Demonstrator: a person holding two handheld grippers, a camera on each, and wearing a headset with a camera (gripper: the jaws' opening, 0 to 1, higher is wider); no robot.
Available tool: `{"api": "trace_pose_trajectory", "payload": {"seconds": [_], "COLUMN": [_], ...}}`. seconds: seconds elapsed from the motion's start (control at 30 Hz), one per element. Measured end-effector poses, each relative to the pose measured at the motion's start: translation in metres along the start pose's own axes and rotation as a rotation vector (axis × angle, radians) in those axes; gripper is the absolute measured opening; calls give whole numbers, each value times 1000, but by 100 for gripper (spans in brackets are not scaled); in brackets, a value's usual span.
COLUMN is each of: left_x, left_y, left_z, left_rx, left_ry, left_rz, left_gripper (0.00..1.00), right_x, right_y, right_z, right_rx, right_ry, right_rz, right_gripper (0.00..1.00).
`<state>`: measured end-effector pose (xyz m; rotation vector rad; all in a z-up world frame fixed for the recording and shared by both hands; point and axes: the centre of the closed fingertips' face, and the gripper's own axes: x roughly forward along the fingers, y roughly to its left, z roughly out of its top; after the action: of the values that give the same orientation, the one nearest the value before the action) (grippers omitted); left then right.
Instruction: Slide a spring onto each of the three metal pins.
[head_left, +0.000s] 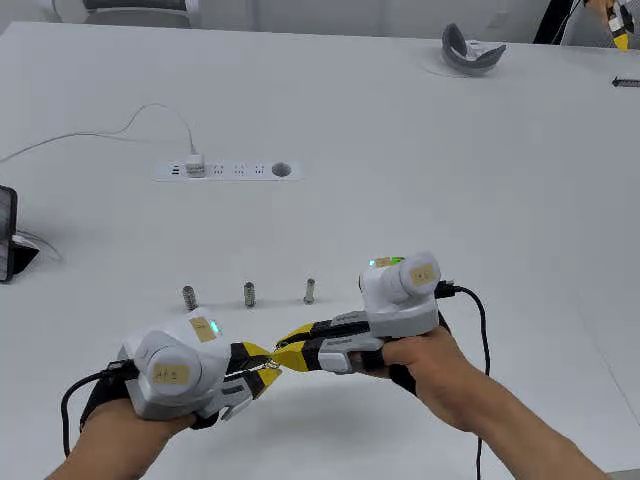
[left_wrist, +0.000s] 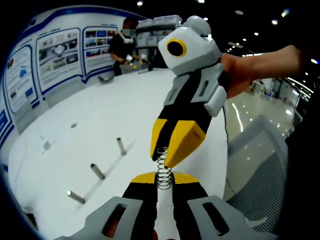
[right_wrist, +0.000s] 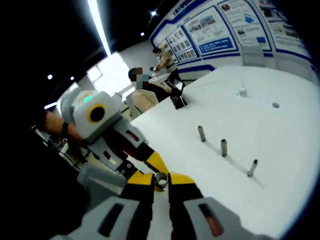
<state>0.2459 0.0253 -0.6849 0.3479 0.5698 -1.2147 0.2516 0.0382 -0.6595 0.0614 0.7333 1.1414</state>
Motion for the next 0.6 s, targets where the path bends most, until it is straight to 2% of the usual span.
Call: {"api": "trace_pose_trajectory", "payload": {"seconds": [0.23, 0.33, 0.47, 0.6], "left_x": [5, 7, 7, 8], "left_y": [-4, -7, -10, -14], "left_z": [9, 10, 12, 15], "left_rx": [41, 62, 72, 94], "left_ry": [-9, -4, -9, -15], "left_rz": [-28, -40, -57, -77], "left_gripper": [9, 9, 9, 9], "right_x": [-7, -9, -9, -10], "right_y": [2, 2, 4, 6], "right_z": [-5, -10, -13, -21], "right_rx": [-230, -300, -373, -491], "right_ry": [183, 252, 317, 421], "right_rz": [26, 42, 68, 102], "right_gripper": [12, 12, 12, 13]}}
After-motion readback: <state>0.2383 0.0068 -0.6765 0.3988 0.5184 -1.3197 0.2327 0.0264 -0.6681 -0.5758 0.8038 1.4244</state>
